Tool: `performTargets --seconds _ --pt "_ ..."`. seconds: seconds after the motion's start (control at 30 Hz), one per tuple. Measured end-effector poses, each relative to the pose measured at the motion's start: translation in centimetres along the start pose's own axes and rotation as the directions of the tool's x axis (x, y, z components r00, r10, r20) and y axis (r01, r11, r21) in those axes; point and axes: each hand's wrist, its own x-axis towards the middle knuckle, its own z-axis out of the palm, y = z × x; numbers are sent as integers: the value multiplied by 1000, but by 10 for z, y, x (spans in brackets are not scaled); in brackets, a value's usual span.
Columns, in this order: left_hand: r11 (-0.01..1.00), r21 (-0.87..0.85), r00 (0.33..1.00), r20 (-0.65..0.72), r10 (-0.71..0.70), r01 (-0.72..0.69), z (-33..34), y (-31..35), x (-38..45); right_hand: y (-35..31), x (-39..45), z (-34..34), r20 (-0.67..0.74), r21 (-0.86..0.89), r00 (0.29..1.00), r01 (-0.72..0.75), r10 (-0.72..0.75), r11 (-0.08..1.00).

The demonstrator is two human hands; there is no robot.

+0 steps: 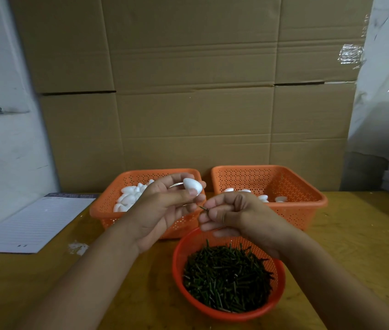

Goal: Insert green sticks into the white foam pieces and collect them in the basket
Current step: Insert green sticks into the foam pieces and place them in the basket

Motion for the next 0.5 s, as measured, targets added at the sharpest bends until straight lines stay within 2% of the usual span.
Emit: performTargets --seconds 0.27,0.5 --pt "998 27 998 6 -58 58 0 -1 0 -7 -3 4 -123 -37 988 88 -92 995" --pt "997 51 999 -16 -51 52 1 -1 -2 -12 -6 6 -199 -51 971 123 -131 991"
